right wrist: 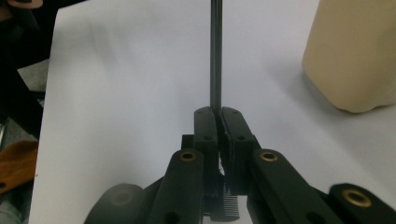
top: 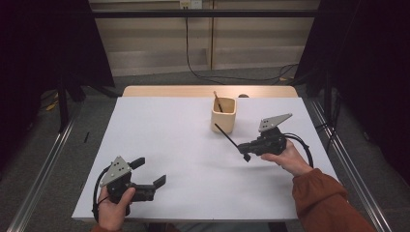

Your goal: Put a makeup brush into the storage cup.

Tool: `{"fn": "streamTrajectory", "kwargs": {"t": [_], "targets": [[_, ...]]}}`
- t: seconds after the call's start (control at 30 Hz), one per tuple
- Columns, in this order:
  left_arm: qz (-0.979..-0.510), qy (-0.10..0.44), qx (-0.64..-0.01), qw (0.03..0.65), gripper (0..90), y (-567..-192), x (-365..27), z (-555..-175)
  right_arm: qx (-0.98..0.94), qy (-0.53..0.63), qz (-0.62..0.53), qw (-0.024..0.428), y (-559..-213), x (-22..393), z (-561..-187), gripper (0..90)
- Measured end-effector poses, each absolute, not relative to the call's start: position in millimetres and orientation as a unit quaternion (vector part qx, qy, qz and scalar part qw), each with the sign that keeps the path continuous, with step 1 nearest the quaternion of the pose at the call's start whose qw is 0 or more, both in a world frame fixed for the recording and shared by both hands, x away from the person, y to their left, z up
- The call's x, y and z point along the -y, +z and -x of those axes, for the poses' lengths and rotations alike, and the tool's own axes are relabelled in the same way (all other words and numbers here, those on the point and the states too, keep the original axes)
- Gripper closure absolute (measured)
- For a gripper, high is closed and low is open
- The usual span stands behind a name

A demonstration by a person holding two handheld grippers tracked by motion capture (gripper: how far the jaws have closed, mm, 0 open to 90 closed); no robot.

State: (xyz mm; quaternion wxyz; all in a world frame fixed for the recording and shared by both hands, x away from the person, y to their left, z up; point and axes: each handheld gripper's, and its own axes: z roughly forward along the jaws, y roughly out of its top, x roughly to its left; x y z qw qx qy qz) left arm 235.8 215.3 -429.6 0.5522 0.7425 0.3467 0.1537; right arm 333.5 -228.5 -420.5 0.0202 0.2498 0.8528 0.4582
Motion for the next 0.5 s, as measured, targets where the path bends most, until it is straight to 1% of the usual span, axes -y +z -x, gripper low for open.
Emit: {"fn": "streamTrajectory", "kwargs": {"t": [0.07, 0.13, 0.17, 0.3, 0.33, 0.4, 0.5], "targets": [[-0.741, 0.153, -0.347, 0.553, 2.3, -429.3, -215.5, -235.4, -0.845, 0.472, -0.250, 0.024, -420.2, 228.7, -332.0, 85.7], [-0.741, 0.153, -0.347, 0.554, 2.3, -428.9, -215.4, -235.1, -0.839, 0.479, -0.252, 0.054, -419.2, 228.0, -328.8, 85.7], [-0.741, 0.153, -0.347, 0.554, 2.3, -428.8, -215.4, -235.0, -0.834, 0.489, -0.249, 0.049, -419.5, 228.0, -328.1, 85.7], [-0.741, 0.153, -0.347, 0.554, 2.3, -428.4, -215.2, -234.7, -0.825, 0.501, -0.255, 0.059, -419.9, 229.0, -325.8, 85.7], [-0.740, 0.154, -0.347, 0.555, 2.3, -428.2, -215.2, -234.7, -0.821, 0.507, -0.255, 0.055, -419.2, 230.2, -326.4, 85.7], [-0.740, 0.154, -0.346, 0.556, 2.3, -427.9, -215.3, -234.8, -0.811, 0.517, -0.265, 0.068, -417.4, 233.4, -327.1, 85.7], [-0.742, 0.150, -0.343, 0.556, 2.2, -426.4, -214.3, -235.3, -0.806, 0.522, -0.273, 0.066, -417.1, 238.2, -329.2, 85.7]]}}
